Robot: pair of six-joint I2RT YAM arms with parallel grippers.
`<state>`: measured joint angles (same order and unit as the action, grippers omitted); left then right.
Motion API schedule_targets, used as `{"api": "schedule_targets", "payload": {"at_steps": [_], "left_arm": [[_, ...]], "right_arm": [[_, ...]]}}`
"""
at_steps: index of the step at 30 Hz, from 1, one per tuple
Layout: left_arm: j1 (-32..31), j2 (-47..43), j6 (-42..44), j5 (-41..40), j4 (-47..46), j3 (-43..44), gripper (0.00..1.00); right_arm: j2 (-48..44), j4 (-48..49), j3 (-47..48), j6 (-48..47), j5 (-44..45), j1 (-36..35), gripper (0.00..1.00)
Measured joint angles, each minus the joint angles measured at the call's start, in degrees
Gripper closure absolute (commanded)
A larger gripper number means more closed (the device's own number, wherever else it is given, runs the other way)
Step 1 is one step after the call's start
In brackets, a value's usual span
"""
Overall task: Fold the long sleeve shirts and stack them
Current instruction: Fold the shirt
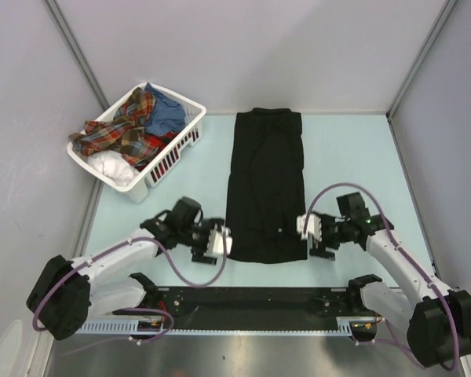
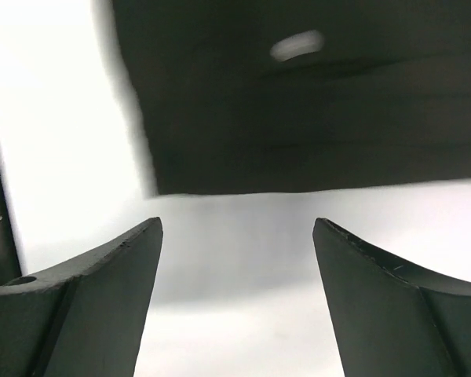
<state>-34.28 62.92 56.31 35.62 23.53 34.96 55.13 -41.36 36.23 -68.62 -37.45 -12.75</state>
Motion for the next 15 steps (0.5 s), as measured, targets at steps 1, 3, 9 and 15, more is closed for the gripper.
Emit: {"api": "schedule_targets", "payload": {"at_steps": [1, 3, 9, 15], "left_arm": [[-2.23, 0.0, 1.64, -1.77, -1.42, -3.58, 0.12], [-7.13, -0.07, 3.93, -5.2, -4.09, -9.09, 0.12], [-15.06, 2.73, 7.13, -12.63, -18.88, -12.5, 0.14], [-16.76, 9.22, 8.85, -17.55, -30.49, -12.17, 0.4]], "right_arm": [[0.09, -0.2, -2.89, -2.45, 1.38, -1.53, 0.15], [-1.4, 0.09, -7.76, -6.27, 3.85, -5.7, 0.13], [-5.01, 5.11, -14.1, -12.35, 8.63, -16.46, 0.17], [2.75, 21.05, -14.64, -12.96, 12.48, -19.91, 0.59]]}}
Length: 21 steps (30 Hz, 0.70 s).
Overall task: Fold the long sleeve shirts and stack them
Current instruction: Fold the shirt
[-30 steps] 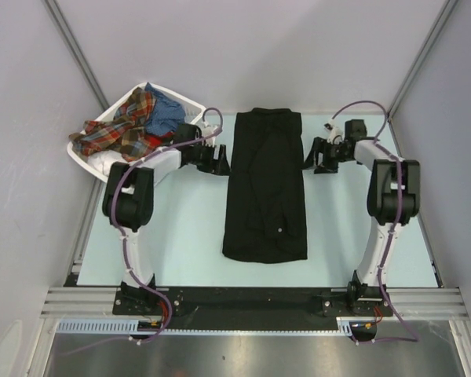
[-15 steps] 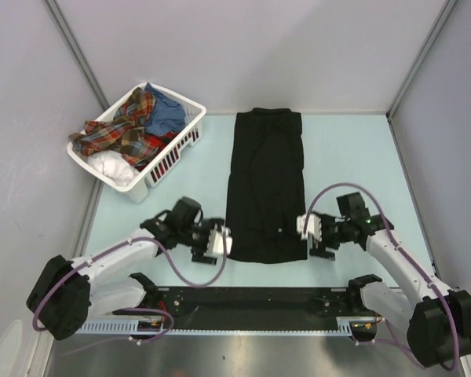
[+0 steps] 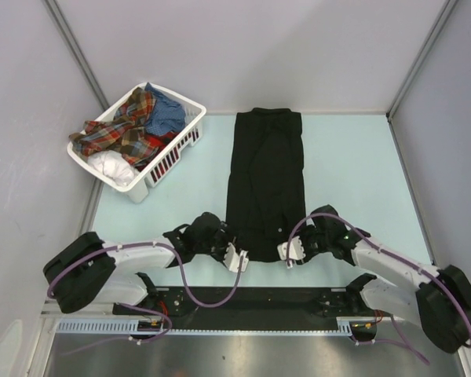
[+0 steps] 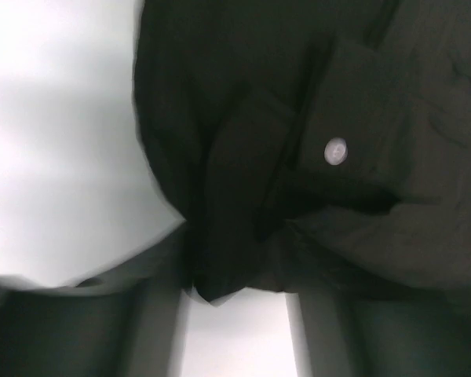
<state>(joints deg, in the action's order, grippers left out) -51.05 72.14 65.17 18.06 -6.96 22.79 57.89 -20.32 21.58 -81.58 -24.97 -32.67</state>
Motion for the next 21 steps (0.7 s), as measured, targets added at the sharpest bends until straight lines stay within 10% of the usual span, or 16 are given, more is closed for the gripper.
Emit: {"api": "schedule_targets", "payload": {"at_steps": [5, 7, 21], "left_arm": [[-0.04, 4.28, 1.31, -2.95, -2.25, 0.52, 0.89], [-0.07, 4.31, 1.05, -2.62, 1.36, 1.73, 1.0], [-8.57, -14.73, -5.79, 0.98, 24.72, 2.29, 1.0]], "right_arm": [[5.46, 7.08, 0.55, 1.49, 3.74, -0.22, 1.0], [4.76, 5.9, 0.57, 2.54, 4.92, -0.7, 1.0], [-19.32, -18.67, 2.34, 17.44, 8.46, -17.27, 1.0]]}}
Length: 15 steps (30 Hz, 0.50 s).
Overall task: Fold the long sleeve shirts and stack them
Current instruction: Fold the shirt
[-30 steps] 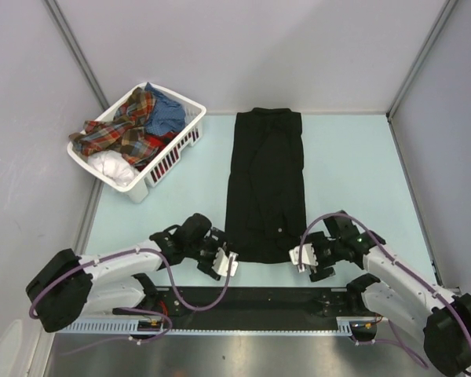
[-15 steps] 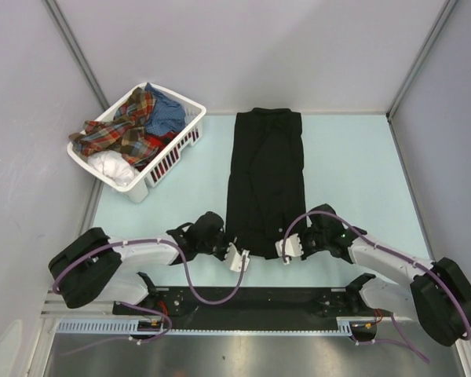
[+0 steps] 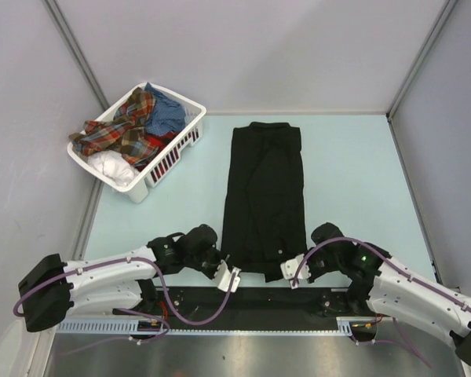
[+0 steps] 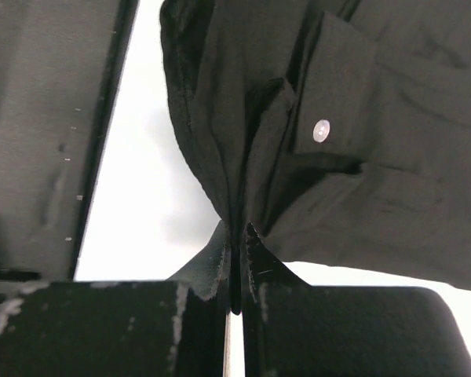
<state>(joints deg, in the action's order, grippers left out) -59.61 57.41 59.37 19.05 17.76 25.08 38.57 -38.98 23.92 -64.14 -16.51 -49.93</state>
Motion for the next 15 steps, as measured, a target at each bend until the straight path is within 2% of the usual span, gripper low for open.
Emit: {"api": "schedule_targets", "payload": {"at_steps": [4, 7, 10, 15], "left_arm": [[0.17, 0.09, -1.6, 0.57, 0.85, 0.42, 1.0], [3.1, 1.2, -2.54, 2.25, 3.61, 3.96, 1.0], [9.68, 4.92, -2.73, 3.89, 6.4, 11.85, 1.0], [19.28, 17.2, -1.68, 6.86, 8.28, 28.61, 1.0]], "right_arm": [[0.96, -0.96, 1.07, 2.32, -0.33, 0.66, 1.0], [1.7, -1.99, 4.55, 3.56, -1.22, 4.59, 1.0], [6.75, -2.99, 11.63, 3.78, -3.82, 12.24, 1.0], [22.93, 0.26, 25.51, 1.6, -9.66, 24.63, 1.0]]}}
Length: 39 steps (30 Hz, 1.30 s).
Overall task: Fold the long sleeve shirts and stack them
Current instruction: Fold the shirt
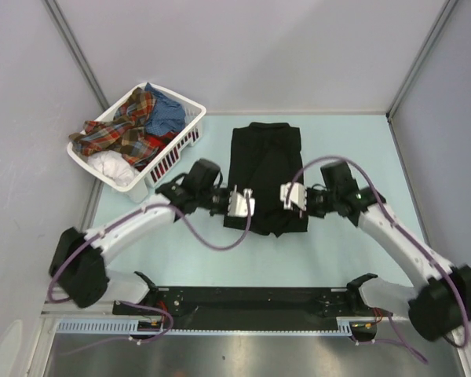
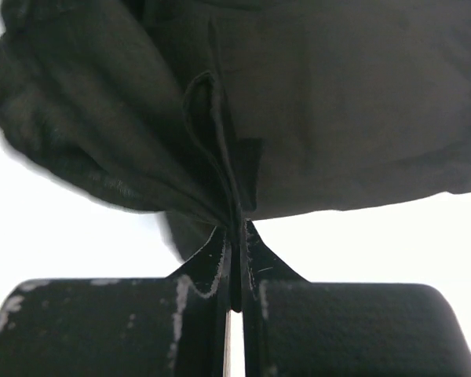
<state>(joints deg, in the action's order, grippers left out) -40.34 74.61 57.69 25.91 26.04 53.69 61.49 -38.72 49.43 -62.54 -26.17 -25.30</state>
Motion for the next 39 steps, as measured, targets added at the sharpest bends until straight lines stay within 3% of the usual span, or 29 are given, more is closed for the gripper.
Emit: {"api": "schedule_targets", "payload": {"at_steps": [7, 11, 20, 22, 23, 24, 26, 30, 33, 35, 39], "left_arm": [[10.36, 25.11, 0.81, 1.75, -0.24, 19.85, 0.97], [13.31, 36.15, 0.28, 1.33, -0.98, 25.55, 0.94], [13.38, 42.01, -1.97, 0.94, -1.75, 29.68, 0.93], [13.38, 42.01, -2.32, 0.7, -2.36, 30.49, 0.89], [13.38, 42.01, -2.49, 0.55, -2.67, 30.75, 0.79], [13.38, 42.01, -2.69, 0.22, -2.89, 30.95, 0.74], [13.38, 42.18, -3.48, -0.68, -2.97, 31.67, 0.59], [14.73, 42.42, -8.92, -1.44, -3.54, 33.35, 0.45], [19.15, 40.59, -17.68, 0.09, -5.57, 32.87, 0.31], [22.91, 36.81, -23.02, 1.16, -7.52, 29.97, 0.31], [29.38, 23.82, -32.48, 4.17, -9.2, 20.74, 0.35]], "right_arm": [[27.8, 6.71, 14.56, -2.51, -3.67, 8.17, 1.0], [40.28, 10.71, 18.99, -2.6, -3.74, 11.08, 1.0], [45.66, 14.36, 21.46, -0.39, -3.72, 12.68, 1.0], [45.66, 15.17, 22.34, 0.46, -3.69, 12.7, 0.89], [45.66, 15.67, 22.6, 0.98, -3.69, 12.74, 0.79], [45.66, 16.17, 22.75, 1.42, -3.67, 12.79, 0.6], [45.7, 16.72, 23.1, 2.95, -2.99, 12.81, 0.48], [46.21, 16.22, 26.23, 8.04, -1.22, 13.64, 0.28], [46.29, 13.62, 31.56, 16.11, -1.03, 16.48, 0.28], [45.55, 12.74, 34.51, 22.51, -1.97, 19.32, 0.34], [40.09, 9.79, 33.42, 35.21, -6.32, 23.71, 0.55]]}}
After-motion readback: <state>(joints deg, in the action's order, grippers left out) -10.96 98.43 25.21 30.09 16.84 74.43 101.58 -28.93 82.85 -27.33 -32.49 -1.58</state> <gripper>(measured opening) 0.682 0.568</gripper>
